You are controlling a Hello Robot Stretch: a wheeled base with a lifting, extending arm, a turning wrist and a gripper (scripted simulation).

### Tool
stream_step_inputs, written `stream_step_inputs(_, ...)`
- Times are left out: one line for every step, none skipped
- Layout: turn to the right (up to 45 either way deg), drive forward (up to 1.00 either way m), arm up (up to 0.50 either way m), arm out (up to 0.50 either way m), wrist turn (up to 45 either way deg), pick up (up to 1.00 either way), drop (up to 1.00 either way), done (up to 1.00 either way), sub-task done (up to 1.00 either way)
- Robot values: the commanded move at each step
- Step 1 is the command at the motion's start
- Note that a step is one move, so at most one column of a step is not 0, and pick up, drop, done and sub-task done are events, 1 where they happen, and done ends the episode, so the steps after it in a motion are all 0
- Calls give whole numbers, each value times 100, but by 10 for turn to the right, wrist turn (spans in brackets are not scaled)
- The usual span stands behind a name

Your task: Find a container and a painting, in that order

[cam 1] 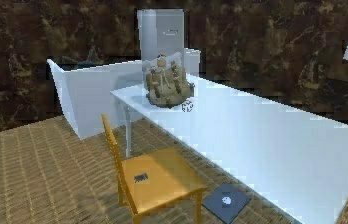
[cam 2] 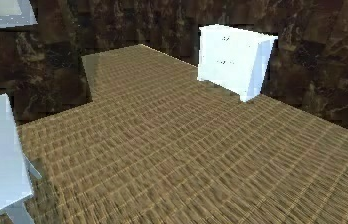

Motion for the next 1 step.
stream_step_inputs(450,0,0,0,0,0,0,0,0)
